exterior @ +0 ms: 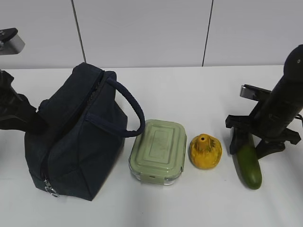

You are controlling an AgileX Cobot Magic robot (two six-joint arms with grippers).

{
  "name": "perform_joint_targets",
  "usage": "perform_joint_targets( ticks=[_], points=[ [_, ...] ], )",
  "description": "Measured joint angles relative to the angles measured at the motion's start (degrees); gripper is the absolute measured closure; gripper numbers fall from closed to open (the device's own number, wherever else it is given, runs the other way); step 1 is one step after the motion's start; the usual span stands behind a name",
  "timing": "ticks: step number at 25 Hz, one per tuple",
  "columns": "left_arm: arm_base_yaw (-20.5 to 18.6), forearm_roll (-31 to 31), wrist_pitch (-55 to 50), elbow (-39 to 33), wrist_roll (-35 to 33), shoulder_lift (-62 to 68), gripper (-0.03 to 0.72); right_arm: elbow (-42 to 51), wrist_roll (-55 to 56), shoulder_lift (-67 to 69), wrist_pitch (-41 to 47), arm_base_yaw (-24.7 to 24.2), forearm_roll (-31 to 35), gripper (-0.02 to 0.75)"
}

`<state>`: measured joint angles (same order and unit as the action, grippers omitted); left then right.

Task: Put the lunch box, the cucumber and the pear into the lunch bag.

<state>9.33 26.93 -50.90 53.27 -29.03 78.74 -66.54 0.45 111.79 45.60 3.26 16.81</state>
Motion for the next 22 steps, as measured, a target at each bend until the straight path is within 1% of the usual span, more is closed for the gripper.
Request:
perform_joint_targets(
  ticks=[1, 2, 6, 11, 13, 14, 15, 16, 18, 20, 21, 22],
  points=[
    [0.0, 0.0, 0.1, 0.0, 0.0, 0.0, 0.685, -0.4, 0.1, 0.0, 0.0, 0.3, -2.0, 0.319],
    [0.0, 0.0, 0.1, 0.0, 0.0, 0.0, 0.685, -0.7, 1.2, 0.0, 0.6, 0.6, -3.8, 0.350],
    [0.0, -0.1, 0.1, 0.0, 0.0, 0.0, 0.685, -0.7, 1.8, -1.3, 1.0, 0.7, -7.5, 0.351],
    [0.0, -0.2, 0.4, 0.0, 0.0, 0.0, 0.685, -1.8, 1.0, -9.8, -2.8, 0.7, -7.8, 0.351],
    [0.0, -0.3, 0.6, 0.0, 0.0, 0.0, 0.685, -2.4, -1.6, -13.3, -3.6, 0.7, -5.3, 0.351],
    [0.0, -0.3, 0.7, 0.0, 0.0, 0.0, 0.685, -2.5, -5.2, -15.9, -4.2, 0.9, -0.6, 0.351],
    [0.0, -0.3, 0.7, 0.0, 0.0, 0.0, 0.685, -2.5, -7.1, -16.7, -4.3, 1.0, 1.7, 0.351],
    [0.0, -0.3, 0.7, 0.0, 0.0, 0.0, 0.685, -2.5, -12.7, -18.7, -4.3, 1.9, 8.6, 0.351],
    [0.0, -0.1, 0.7, 0.0, 0.0, 0.0, 0.685, -2.5, -21.1, -20.9, -4.5, 4.6, 18.7, 0.351],
    [0.0, 0.0, 0.7, 0.0, 0.0, 0.0, 0.685, -2.6, -29.2, -22.3, -4.8, 8.8, 30.7, 0.351],
    [0.0, 0.0, 0.7, 0.0, 0.0, 0.0, 0.685, -2.7, -31.1, -22.5, -4.8, 9.9, 33.3, 0.351],
    [0.0, 0.2, 0.7, 0.0, 0.0, 0.0, 0.685, -2.9, -34.2, -22.5, -5.0, 13.2, 37.5, 0.351]
  ],
)
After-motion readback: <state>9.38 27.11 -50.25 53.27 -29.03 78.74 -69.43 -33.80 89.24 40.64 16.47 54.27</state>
